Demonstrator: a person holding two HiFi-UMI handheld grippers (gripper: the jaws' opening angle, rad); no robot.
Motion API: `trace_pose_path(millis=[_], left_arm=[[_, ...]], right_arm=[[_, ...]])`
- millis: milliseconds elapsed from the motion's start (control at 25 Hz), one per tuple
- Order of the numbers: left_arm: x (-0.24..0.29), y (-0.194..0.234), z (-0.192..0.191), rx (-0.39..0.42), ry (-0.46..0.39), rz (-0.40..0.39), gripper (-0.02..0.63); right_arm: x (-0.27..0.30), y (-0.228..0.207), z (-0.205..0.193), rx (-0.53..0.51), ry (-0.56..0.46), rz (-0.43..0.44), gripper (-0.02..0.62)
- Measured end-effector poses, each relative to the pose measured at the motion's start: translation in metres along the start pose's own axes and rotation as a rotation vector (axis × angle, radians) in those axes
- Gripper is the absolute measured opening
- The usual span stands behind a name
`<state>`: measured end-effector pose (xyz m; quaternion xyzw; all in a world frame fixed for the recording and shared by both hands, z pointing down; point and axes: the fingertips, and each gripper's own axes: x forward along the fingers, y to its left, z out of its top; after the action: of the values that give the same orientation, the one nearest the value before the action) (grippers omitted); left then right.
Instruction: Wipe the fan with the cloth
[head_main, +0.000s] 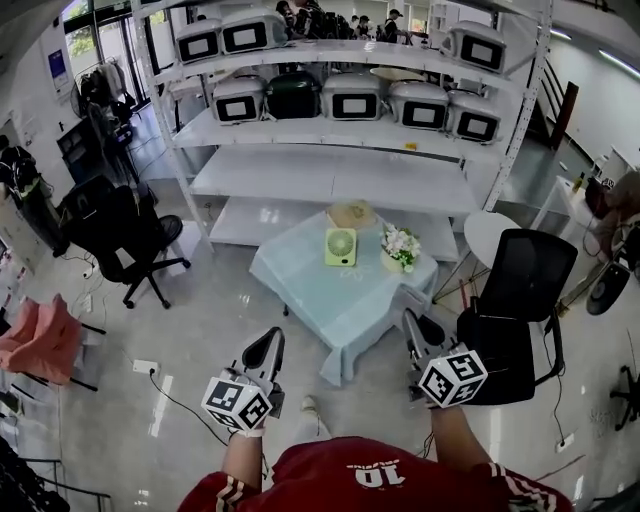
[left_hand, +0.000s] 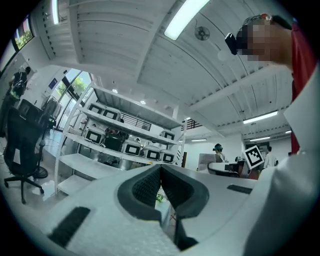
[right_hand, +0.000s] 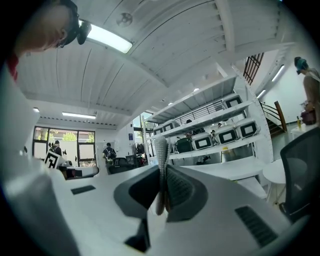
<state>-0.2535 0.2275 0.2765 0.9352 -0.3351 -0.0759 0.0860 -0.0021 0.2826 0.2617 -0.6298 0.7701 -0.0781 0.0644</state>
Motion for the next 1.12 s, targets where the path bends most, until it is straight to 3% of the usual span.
trace_pose_path(millis=[360, 880, 1120], left_arm=[[0.075, 0.062, 0.014, -0.022, 0.017, -0.080, 0.003], [0.137, 0.155, 0.037, -0.026, 0.034, -0.142, 0.003], [0.147, 0.194, 0.034, -0.105, 0.023, -0.181, 0.003]], right_arm=[[0.093, -0.023, 0.013, 0.002, 0.022, -0.036, 0.020], [0.201, -0.022, 0.020, 0.029, 0.023, -0.078, 0.020], [0.237, -0.010, 0.008, 0.022, 0.037, -0.091, 0.020]])
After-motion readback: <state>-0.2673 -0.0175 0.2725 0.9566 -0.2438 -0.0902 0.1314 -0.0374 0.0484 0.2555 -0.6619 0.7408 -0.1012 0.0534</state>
